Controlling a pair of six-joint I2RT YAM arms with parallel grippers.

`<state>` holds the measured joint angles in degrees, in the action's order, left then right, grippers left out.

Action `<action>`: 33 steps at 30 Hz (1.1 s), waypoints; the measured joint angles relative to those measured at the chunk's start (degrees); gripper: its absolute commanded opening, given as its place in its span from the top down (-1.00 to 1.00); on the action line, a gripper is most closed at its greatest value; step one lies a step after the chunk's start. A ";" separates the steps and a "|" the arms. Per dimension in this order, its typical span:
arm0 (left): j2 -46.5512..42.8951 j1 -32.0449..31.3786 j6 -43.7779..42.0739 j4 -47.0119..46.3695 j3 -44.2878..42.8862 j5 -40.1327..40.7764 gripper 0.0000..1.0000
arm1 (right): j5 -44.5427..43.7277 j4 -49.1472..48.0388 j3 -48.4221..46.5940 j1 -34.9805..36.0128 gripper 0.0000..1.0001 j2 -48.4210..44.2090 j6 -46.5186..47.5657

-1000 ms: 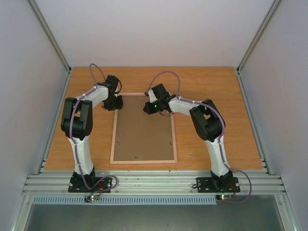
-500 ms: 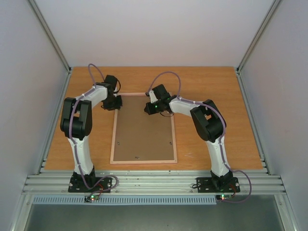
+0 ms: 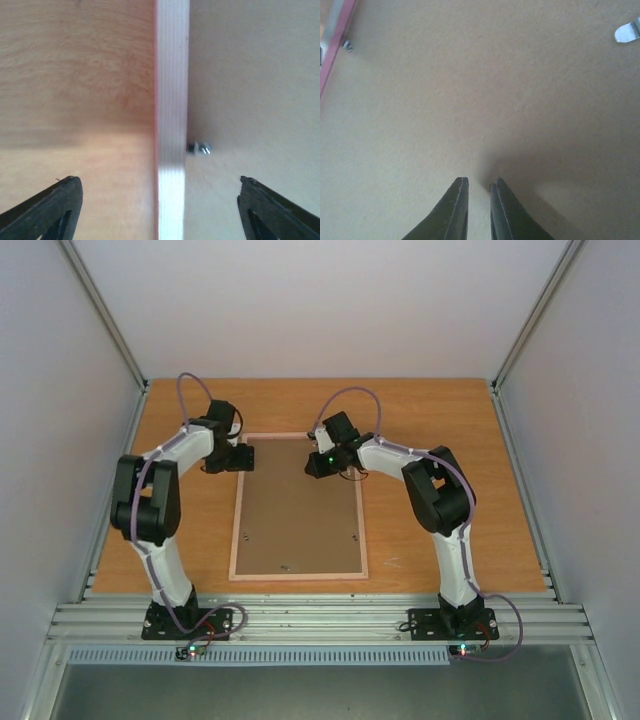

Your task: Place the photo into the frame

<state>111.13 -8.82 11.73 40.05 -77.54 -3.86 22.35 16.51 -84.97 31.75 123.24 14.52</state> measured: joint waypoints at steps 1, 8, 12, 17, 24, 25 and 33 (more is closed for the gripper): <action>-1.99 0.02 -1.79 0.09 1.18 -0.09 -0.81 | 0.83 0.63 0.00 -0.17 0.67 -0.31 0.44; -19.61 0.52 -15.89 2.38 7.96 -2.45 -0.91 | 12.90 4.31 0.33 -0.83 0.67 -6.21 3.41; -25.73 0.55 -20.72 5.29 14.23 -2.93 -0.88 | 17.81 4.48 4.52 0.15 0.68 -12.94 4.52; -30.34 -0.02 -25.18 9.64 23.28 -3.45 -0.82 | 19.63 4.48 13.62 3.85 0.69 -17.66 6.62; -29.81 -2.78 -30.75 10.34 25.97 -3.52 -0.78 | 17.20 4.55 19.96 6.60 0.75 -15.67 7.56; -29.55 -3.04 -31.28 10.03 26.49 -3.54 -0.78 | 16.59 4.35 19.96 6.60 0.76 -14.84 7.56; -27.41 -5.46 -31.91 6.56 30.10 -3.67 -0.81 | 14.27 2.62 20.50 6.43 0.76 -12.28 7.52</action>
<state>83.72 -14.28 -20.18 46.61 -47.44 -7.53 36.62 19.14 -64.47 38.17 110.96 22.04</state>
